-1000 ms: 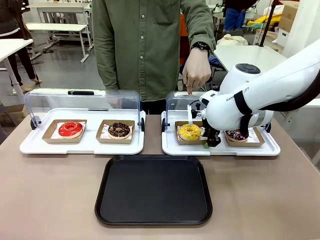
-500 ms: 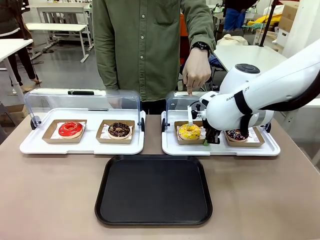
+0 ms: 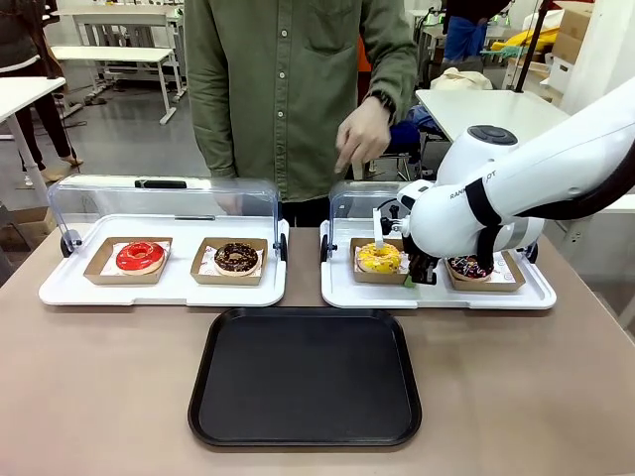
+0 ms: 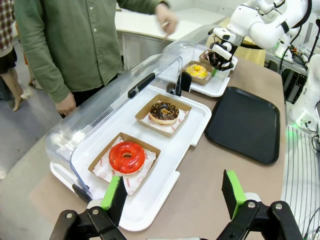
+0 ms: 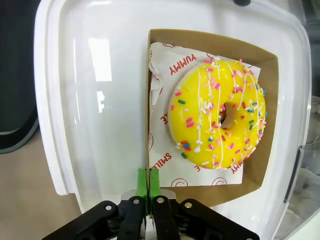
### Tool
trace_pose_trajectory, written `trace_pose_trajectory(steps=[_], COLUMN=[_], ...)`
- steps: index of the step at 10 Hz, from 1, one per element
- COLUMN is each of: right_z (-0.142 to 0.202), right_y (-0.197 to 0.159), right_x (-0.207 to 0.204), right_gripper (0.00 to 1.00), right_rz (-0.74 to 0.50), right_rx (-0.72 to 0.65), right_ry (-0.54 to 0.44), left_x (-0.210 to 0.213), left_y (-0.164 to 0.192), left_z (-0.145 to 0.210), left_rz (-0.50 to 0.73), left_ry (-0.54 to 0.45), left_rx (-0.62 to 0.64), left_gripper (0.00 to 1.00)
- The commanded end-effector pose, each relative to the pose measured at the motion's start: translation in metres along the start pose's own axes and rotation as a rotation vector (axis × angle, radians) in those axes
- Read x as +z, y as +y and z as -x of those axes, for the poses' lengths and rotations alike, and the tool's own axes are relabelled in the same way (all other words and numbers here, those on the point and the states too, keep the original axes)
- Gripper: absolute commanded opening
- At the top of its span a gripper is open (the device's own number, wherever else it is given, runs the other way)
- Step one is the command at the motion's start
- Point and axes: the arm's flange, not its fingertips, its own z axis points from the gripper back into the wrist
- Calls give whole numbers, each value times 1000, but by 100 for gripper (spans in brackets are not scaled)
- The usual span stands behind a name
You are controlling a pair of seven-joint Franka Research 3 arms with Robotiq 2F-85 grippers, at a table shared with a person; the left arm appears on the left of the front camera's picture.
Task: Move the third donut from the left to the tray.
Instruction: Pick up the Paper togo box containing the Donut indicated by the person and place it on the Handle tray.
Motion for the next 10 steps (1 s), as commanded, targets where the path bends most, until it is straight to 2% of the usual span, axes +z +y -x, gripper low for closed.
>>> trace_pose_trajectory(steps=[1, 5, 10], right_z=[0, -1, -9], right_y=[1, 1, 66], right_x=[0, -2, 69], right_gripper=[0, 2, 2], right_rz=[-7, -5, 166], right_rx=[3, 3, -13], right_ry=[5, 0, -63], left_x=[1, 1, 1], left_y=[-3, -3, -3], left_z=[-1, -1, -1], left_rz=[9, 9, 9], left_ry=[-6, -6, -6], left_rx=[-11, -11, -11], left_gripper=[100, 100, 100])
